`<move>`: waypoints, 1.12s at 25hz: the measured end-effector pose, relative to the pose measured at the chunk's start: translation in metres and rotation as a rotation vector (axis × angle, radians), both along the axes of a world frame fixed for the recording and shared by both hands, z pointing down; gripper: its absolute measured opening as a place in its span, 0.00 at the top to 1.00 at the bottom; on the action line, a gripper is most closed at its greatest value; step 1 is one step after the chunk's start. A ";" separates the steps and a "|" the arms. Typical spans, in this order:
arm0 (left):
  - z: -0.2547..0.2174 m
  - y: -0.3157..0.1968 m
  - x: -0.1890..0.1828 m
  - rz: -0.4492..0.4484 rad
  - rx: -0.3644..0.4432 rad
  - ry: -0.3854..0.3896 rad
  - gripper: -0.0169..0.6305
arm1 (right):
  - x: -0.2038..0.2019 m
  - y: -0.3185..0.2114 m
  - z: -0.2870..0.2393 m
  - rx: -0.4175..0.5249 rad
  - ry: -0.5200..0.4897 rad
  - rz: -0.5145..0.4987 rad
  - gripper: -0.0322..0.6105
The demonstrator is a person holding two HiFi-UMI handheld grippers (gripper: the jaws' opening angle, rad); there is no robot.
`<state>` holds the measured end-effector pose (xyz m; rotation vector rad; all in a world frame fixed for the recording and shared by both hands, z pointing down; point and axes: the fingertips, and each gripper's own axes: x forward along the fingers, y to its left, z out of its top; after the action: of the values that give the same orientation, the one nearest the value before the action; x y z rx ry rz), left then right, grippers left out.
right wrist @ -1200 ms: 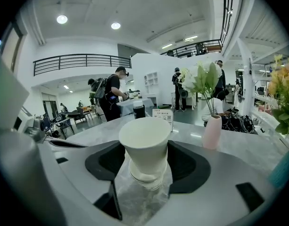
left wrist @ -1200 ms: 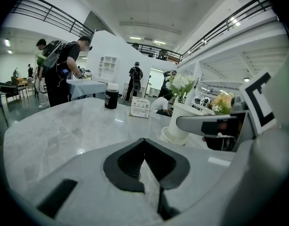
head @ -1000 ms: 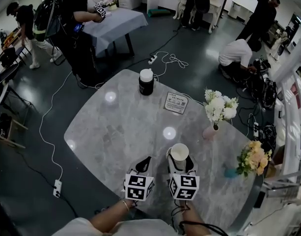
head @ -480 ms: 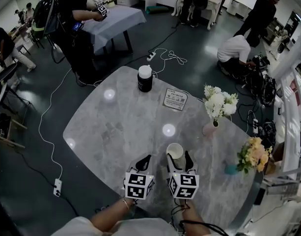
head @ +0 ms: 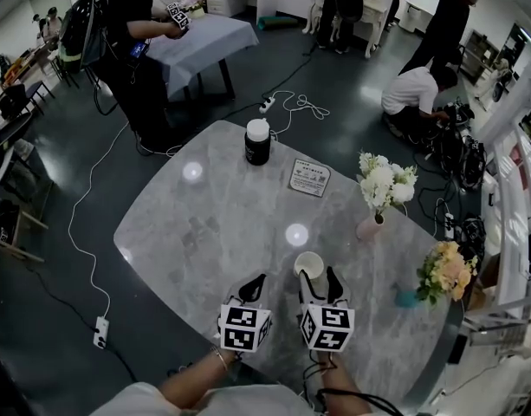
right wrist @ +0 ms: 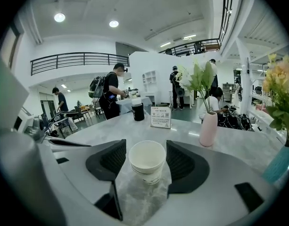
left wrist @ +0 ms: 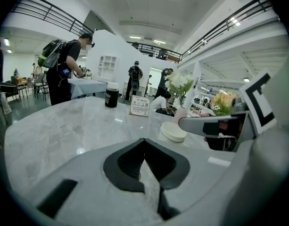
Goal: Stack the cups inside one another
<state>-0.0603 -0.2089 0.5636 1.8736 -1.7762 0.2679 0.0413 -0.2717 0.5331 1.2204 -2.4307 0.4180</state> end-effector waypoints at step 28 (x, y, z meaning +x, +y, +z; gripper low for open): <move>-0.056 0.034 0.015 0.063 0.130 -0.028 0.97 | 0.041 0.044 -0.060 0.138 -0.018 0.145 0.93</move>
<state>-0.0451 -0.1754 0.5078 2.0288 -1.7937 0.2072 0.0826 -0.2279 0.4735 1.4635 -2.4294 0.3071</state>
